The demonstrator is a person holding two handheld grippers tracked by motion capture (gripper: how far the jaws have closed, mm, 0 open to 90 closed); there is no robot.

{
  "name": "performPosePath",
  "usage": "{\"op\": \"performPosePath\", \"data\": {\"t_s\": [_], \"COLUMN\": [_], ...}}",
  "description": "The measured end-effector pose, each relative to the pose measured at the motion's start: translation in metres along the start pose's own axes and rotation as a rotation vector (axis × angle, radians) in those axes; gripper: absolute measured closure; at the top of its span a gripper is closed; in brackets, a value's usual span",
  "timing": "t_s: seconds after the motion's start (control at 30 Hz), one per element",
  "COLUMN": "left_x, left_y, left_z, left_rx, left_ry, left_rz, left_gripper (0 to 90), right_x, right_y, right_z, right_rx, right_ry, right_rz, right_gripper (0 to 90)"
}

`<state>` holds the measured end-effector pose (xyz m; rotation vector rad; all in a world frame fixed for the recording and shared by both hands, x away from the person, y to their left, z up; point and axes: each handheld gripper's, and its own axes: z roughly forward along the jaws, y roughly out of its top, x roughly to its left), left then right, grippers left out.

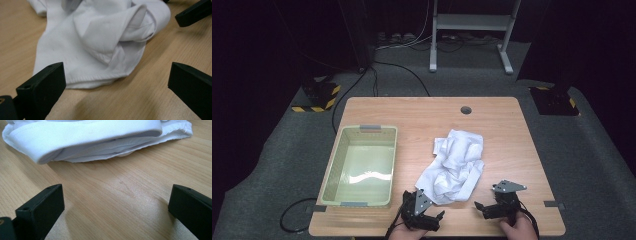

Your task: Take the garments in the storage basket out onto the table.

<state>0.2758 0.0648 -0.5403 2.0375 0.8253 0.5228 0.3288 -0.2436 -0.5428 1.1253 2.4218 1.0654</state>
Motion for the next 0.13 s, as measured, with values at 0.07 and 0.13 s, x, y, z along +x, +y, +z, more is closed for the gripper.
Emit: {"op": "performPosePath", "data": {"t_s": [0.07,0.13], "left_x": [-0.0026,-0.0042], "left_y": [0.0005,0.0004], "left_z": [0.0014,0.0011], "left_rx": [0.023,0.021], "left_ry": [0.012,0.015], "left_rz": [0.022,0.039], "left_gripper": [1.4,1.0], "right_x": [0.0001,0.0001], "right_y": [0.0000,0.0000], "right_z": [0.0000,0.0000], "right_rx": [0.000,0.001], "right_ry": [0.000,-0.001], "right_rz": [-0.001,-0.001], "right_gripper": [0.1,0.1]}}
